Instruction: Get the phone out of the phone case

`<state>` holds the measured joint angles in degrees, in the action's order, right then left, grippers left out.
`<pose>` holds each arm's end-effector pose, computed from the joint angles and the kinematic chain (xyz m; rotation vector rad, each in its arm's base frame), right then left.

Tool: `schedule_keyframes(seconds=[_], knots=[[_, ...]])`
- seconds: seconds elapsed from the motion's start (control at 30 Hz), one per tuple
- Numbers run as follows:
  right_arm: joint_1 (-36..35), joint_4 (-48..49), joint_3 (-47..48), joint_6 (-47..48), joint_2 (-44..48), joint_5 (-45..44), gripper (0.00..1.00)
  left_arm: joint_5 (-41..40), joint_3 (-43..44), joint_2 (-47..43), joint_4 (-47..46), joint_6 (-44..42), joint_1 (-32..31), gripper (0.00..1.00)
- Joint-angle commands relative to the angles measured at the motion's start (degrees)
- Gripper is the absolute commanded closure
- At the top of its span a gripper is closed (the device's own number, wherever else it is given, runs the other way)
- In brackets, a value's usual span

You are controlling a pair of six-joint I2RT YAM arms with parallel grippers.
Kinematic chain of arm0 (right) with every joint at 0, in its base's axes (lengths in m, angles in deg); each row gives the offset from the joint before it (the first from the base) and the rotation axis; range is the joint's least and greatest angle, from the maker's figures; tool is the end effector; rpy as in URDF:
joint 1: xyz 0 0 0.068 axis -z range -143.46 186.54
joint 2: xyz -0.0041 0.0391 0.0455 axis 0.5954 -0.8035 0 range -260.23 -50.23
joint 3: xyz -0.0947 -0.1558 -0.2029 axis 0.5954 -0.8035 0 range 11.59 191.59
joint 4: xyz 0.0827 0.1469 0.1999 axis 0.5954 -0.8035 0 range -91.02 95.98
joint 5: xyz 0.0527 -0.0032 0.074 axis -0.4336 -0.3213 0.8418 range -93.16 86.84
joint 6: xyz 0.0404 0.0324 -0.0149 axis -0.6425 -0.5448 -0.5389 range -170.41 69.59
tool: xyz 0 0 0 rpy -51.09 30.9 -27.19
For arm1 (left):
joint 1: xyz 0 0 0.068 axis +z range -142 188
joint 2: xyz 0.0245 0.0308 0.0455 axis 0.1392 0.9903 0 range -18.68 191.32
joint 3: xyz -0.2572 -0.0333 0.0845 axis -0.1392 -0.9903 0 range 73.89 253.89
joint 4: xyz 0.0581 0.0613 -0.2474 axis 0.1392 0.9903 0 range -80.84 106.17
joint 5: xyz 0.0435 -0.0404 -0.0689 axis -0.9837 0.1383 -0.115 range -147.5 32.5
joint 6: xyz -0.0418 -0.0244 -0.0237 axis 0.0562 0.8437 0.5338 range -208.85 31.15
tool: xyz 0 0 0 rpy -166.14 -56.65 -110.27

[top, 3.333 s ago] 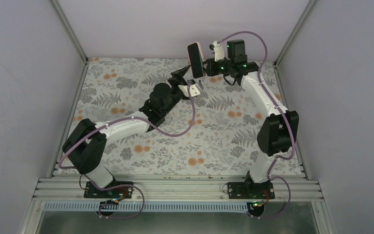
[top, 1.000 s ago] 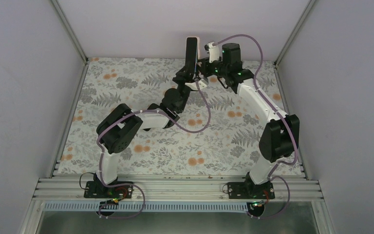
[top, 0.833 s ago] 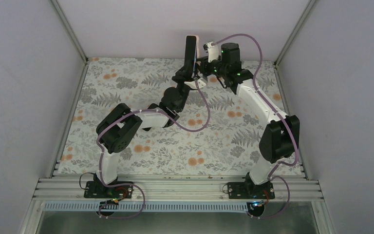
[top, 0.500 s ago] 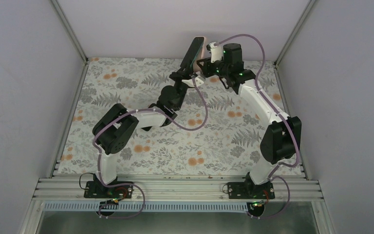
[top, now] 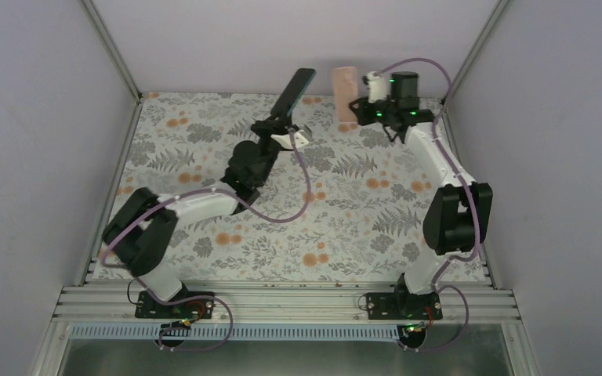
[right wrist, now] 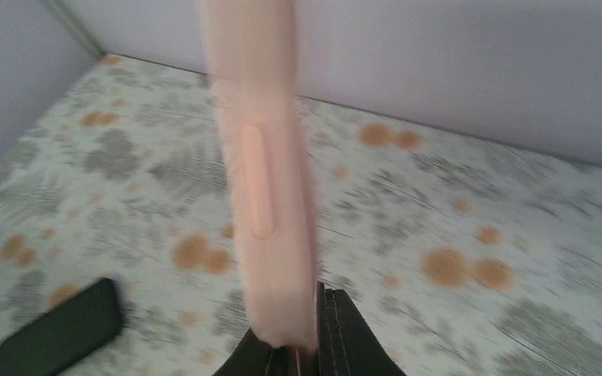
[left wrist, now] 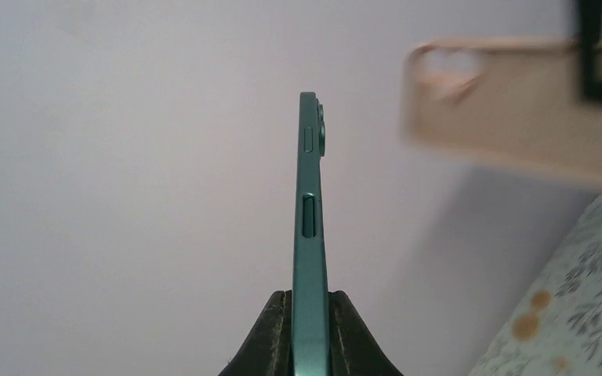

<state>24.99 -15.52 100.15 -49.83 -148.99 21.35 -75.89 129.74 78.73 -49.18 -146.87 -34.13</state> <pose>0.3914 0.0950 0.3342 -0.4758 2.0656 0.5672 0.2896 -0.2468 0.2888 0.7998 1.0322 0.4420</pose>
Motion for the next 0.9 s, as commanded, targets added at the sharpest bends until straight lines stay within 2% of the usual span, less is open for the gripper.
schedule_keyframes(seconds=[0.0,0.1,0.2,0.23,0.27,0.3,0.37,0.43,0.53,0.67,0.8,0.87], knots=[[11.86,-6.52,1.1,4.55,-4.77,2.59,0.97,-0.62,-2.74,-12.59,6.27,-1.12,2.54,0.98],[14.05,-14.98,6.08,10.66,-9.6,7.23,0.97,1.97,-3.86,-18.17,20.75,-0.64,1.92,0.98],[12.53,-37.42,13.63,26.28,-17.66,12.63,0.96,0.87,-6.11,-20.78,34.9,-4.78,-1.45,0.98],[11.45,-45.88,13.97,32.45,-19.62,13.09,0.96,0.39,-7.92,-21.56,38.3,-6.58,-3.1,0.98],[10.14,-50.69,9.23,36.34,-19.48,12.81,0.96,-0.9,-10.15,-22.73,40.16,-8.54,-4.99,0.98],[9.55,-50.82,5.5,38.91,-17.39,10.88,0.96,-1.74,-13.07,-23.48,41.24,-10.19,-6.71,0.98],[7.75,-47.14,-7.85,42.15,-10.67,6.82,0.96,-2.21,-17.99,-25.38,43.21,-12.51,-8.82,0.98],[6.78,-47.53,-14.9,44.93,-5.62,5.53,0.96,-2.78,-22.58,-26.83,43.05,-14.06,-9.91,0.98],[6.87,-49.16,-20.22,46.03,0.42,6.18,0.97,-3.6,-29.8,-28.67,40.46,-17.13,-13.08,0.98],[6.94,-49.23,-24.32,45.14,6.22,3.87,0.96,-4.52,-33.82,-27.26,40.46,-19.08,-16.83,0.98],[7.59,-47.72,-25.37,43.3,6.39,1.79,0.96,-6.58,-36.88,-22.11,35.14,-21.86,-19.02,0.98],[7.71,-47.23,-25.49,42.72,4.92,1.9,0.96,-6.21,-36.18,-20.1,37.07,-20.04,-19.89,0.98]])
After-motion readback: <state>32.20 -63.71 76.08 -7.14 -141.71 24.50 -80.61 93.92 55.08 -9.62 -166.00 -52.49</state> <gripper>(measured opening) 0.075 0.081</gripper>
